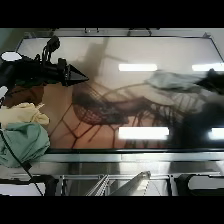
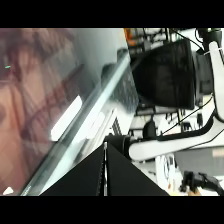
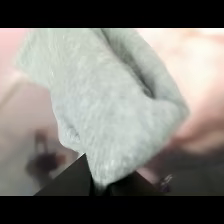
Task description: Fold the shirts.
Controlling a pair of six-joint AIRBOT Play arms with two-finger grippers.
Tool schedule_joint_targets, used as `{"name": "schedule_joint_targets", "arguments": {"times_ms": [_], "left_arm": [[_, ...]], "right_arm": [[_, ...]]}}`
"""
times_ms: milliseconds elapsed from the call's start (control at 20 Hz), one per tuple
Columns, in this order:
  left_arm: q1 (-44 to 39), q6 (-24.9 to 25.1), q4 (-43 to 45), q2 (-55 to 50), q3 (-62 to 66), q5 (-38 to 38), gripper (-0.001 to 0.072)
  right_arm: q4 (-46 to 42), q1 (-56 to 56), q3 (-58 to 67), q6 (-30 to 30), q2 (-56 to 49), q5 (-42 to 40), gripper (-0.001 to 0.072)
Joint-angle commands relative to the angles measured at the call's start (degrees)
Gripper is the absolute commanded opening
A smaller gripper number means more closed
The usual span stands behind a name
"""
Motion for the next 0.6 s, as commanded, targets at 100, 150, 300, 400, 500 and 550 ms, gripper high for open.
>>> {"name": "schedule_joint_targets", "arguments": {"times_ms": [100, 150, 300, 400, 500, 550], "left_arm": [[-4.48, 1.11, 0.39, 0.00, -0.02, -0.98, 0.0003], [-5.44, 1.09, 0.37, -0.02, -0.02, -0.90, 0.0003], [-8.22, 1.07, 0.37, -0.02, -0.02, -0.33, 0.0003], [-9.66, 1.07, 0.35, 0.00, -0.02, -0.46, 0.0003], [-10.56, 1.09, 0.37, -0.02, -0.02, -0.39, 0.0003], [-10.82, 1.09, 0.37, -0.02, -0.02, -0.35, 0.0003]], "right_arm": [[-8.35, -32.17, -6.88, -4.90, 3.76, 2.69, 0.0013], [-9.44, -36.22, -6.99, -6.58, 3.15, 3.15, 0.0013], [-15.58, -46.38, -6.99, -6.29, 0.81, 4.92, 0.0013], [-16.00, -51.45, -6.99, -5.62, -0.15, 5.01, 0.0016], [-15.58, -54.07, -6.97, -4.94, -0.17, 5.07, 0.0466], [-15.61, -54.55, -6.97, -4.09, -0.15, 5.75, 0.0715]]}}
